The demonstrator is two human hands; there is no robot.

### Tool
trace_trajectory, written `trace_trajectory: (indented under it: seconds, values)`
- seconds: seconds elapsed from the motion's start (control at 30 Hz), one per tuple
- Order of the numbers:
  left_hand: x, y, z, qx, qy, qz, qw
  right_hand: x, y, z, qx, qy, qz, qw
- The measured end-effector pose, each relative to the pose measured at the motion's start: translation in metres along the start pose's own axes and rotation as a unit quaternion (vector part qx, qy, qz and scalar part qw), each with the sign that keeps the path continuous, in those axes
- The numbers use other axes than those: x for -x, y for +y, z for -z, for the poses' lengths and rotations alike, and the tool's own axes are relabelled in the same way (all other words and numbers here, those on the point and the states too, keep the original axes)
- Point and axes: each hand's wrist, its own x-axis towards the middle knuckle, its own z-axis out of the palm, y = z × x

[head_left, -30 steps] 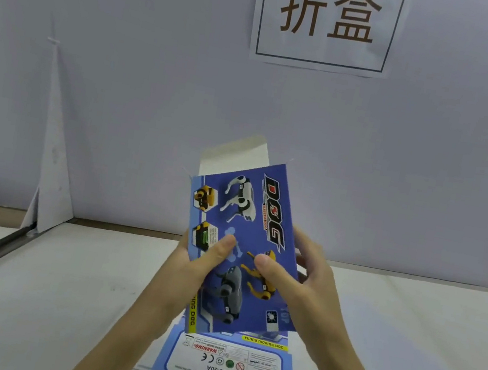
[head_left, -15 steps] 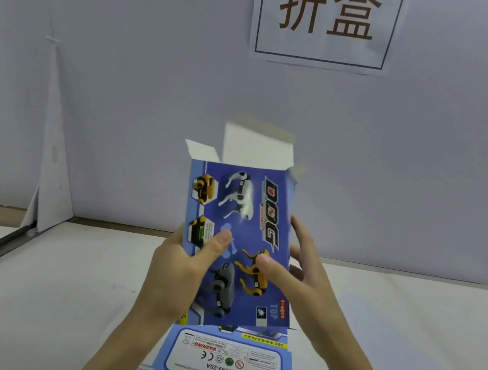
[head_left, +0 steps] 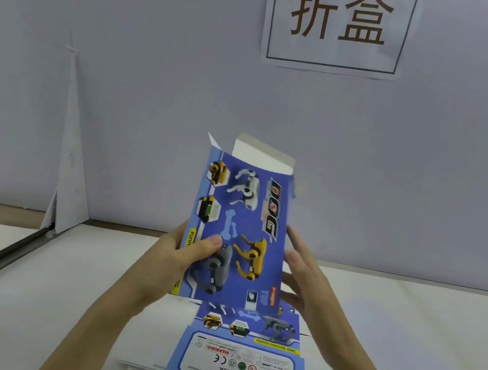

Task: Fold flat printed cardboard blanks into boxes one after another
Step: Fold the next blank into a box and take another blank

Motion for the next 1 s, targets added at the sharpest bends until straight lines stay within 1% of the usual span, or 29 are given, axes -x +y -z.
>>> trace_trajectory:
  seconds: [0.03, 0.07, 0.1, 0.13, 0.2, 0.23, 0.27, 0.3, 0.33, 0.37, 0.4, 0.43, 0.47, 0.5, 0.53, 0.57, 0.6, 0.63, 0.67, 0.7, 0.73, 0.77, 0.8, 0.83, 0.87, 0.9, 0.93, 0.97, 1.0]
  values:
    - [-0.001, 0.000, 0.007, -0.009, -0.010, 0.030, 0.999, -0.001, 0.003, -0.002, 0.029, -0.007, -0.009, 1.000]
    - [-0.003, 0.001, 0.015, -0.006, -0.001, 0.066, 0.998, -0.001, 0.006, -0.004, 0.064, -0.013, -0.017, 0.998]
    - [-0.003, 0.001, 0.028, -0.004, 0.029, 0.109, 0.994, -0.001, 0.009, -0.007, 0.094, -0.019, -0.023, 0.995]
    - [-0.002, 0.002, 0.042, 0.010, 0.054, 0.151, 0.987, 0.000, 0.011, -0.008, 0.112, -0.025, -0.027, 0.993]
    - [0.010, 0.007, 0.072, 0.083, 0.070, 0.187, 0.976, 0.000, 0.015, -0.009, 0.120, -0.035, -0.032, 0.992]
    - [0.017, 0.012, 0.085, 0.115, 0.081, 0.179, 0.974, 0.000, 0.015, -0.010, 0.117, -0.038, -0.037, 0.992]
    - [0.020, 0.017, 0.101, 0.153, 0.107, 0.161, 0.969, -0.001, 0.015, -0.011, 0.110, -0.036, -0.042, 0.992]
    - [0.018, 0.022, 0.118, 0.203, 0.162, 0.134, 0.957, -0.001, 0.015, -0.013, 0.100, -0.029, -0.047, 0.993]
    - [0.010, 0.029, 0.134, 0.279, 0.228, 0.092, 0.928, -0.002, 0.014, -0.014, 0.094, -0.023, -0.052, 0.994]
    - [0.003, 0.037, 0.150, 0.352, 0.292, 0.031, 0.889, -0.002, 0.013, -0.015, 0.090, -0.017, -0.058, 0.994]
    - [-0.008, 0.046, 0.163, 0.403, 0.331, -0.033, 0.853, -0.002, 0.013, -0.017, 0.089, -0.016, -0.064, 0.994]
    - [-0.019, 0.054, 0.169, 0.432, 0.348, -0.079, 0.828, -0.001, 0.012, -0.018, 0.089, -0.018, -0.071, 0.993]
    - [-0.029, 0.058, 0.167, 0.445, 0.344, -0.093, 0.822, 0.000, 0.012, -0.019, 0.090, -0.023, -0.076, 0.993]
    - [-0.037, 0.054, 0.159, 0.435, 0.321, -0.077, 0.838, 0.001, 0.011, -0.020, 0.095, -0.028, -0.080, 0.992]
    - [-0.043, 0.046, 0.143, 0.389, 0.277, -0.050, 0.877, 0.002, 0.010, -0.020, 0.103, -0.033, -0.083, 0.991]
    - [-0.046, 0.034, 0.121, 0.298, 0.224, -0.022, 0.928, 0.002, 0.009, -0.018, 0.119, -0.037, -0.086, 0.989]
    - [-0.045, 0.017, 0.095, 0.164, 0.159, 0.003, 0.973, 0.002, 0.009, -0.016, 0.139, -0.043, -0.086, 0.986]
    - [-0.041, -0.004, 0.071, 0.010, 0.083, 0.014, 0.996, 0.002, 0.009, -0.014, 0.164, -0.048, -0.084, 0.982]
    - [-0.036, -0.027, 0.048, -0.146, -0.005, 0.013, 0.989, 0.002, 0.009, -0.012, 0.195, -0.049, -0.078, 0.977]
    - [-0.032, -0.048, 0.026, -0.273, -0.099, 0.012, 0.957, 0.001, 0.010, -0.009, 0.227, -0.047, -0.072, 0.970]
    - [-0.025, -0.067, 0.007, -0.359, -0.190, 0.017, 0.914, 0.001, 0.011, -0.007, 0.254, -0.047, -0.068, 0.964]
    - [-0.017, -0.082, -0.010, -0.406, -0.263, 0.030, 0.875, 0.001, 0.013, -0.004, 0.275, -0.050, -0.069, 0.958]
    - [-0.009, -0.092, -0.023, -0.424, -0.305, 0.049, 0.851, 0.000, 0.015, -0.002, 0.294, -0.057, -0.072, 0.951]
    - [-0.001, -0.098, -0.031, -0.430, -0.316, 0.058, 0.844, 0.000, 0.018, 0.000, 0.315, -0.067, -0.076, 0.943]
    - [0.004, -0.101, -0.036, -0.429, -0.307, 0.059, 0.847, 0.000, 0.020, 0.002, 0.338, -0.075, -0.077, 0.935]
    - [0.009, -0.102, -0.037, -0.432, -0.296, 0.052, 0.850, -0.001, 0.022, 0.004, 0.358, -0.078, -0.078, 0.927]
    - [0.013, -0.104, -0.035, -0.445, -0.293, 0.037, 0.846, -0.002, 0.023, 0.006, 0.370, -0.078, -0.076, 0.922]
    - [0.018, -0.104, -0.035, -0.474, -0.298, 0.007, 0.828, -0.002, 0.023, 0.008, 0.374, -0.073, -0.075, 0.921]
    - [0.022, -0.104, -0.035, -0.510, -0.306, -0.031, 0.803, -0.003, 0.022, 0.010, 0.373, -0.065, -0.075, 0.923]
